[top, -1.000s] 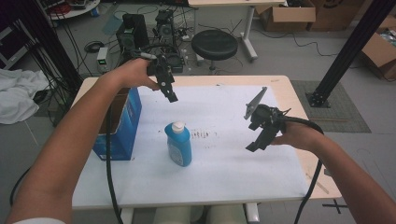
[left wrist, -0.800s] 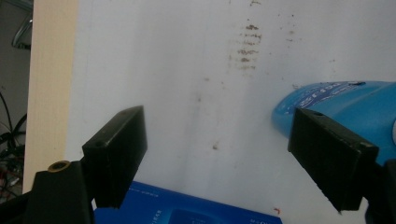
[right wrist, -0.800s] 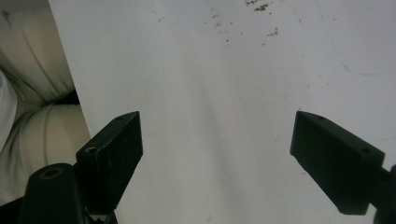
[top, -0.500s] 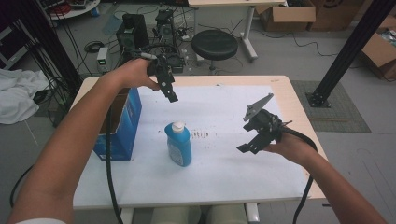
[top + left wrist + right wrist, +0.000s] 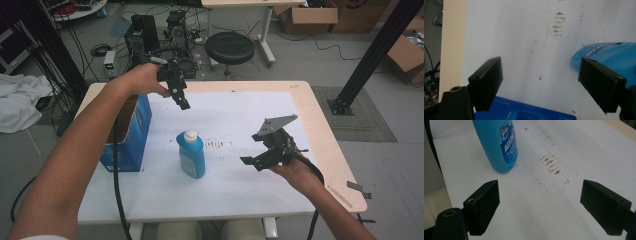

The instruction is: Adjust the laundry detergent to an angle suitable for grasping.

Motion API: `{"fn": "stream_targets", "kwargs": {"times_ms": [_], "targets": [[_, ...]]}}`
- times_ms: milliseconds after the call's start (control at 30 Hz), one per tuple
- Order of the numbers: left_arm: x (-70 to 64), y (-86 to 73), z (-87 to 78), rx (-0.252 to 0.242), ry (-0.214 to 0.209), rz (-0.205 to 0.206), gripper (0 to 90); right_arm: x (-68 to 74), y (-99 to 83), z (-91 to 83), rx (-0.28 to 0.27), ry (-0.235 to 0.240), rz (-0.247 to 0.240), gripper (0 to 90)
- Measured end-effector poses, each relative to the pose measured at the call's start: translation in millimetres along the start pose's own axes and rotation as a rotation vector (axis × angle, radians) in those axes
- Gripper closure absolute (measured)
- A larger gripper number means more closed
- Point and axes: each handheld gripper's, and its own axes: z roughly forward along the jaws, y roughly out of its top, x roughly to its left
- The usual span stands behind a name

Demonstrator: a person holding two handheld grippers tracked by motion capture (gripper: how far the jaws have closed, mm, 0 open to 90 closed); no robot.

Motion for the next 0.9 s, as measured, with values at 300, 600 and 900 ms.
{"fn": "stream_targets", "kwargs": {"times_ms": [300,600,900], "targets": [[0.0,-1.2,-1.4,0.005,0.002,-0.003,20.5,14.0,-8.3,9.7,-0.086,-0.030,0.022,15.5],[-0.1,-0.3,0.0,0.008,0.002,-0.002,20.5,22.5,-15.7,15.3,-0.180,-0.064,0.070,15.4],[-0.6,1.1,0.9,0.011,0.002,0.002,20.5,32.7,-26.6,23.7,-0.271,-0.119,0.105,15.0]]}}
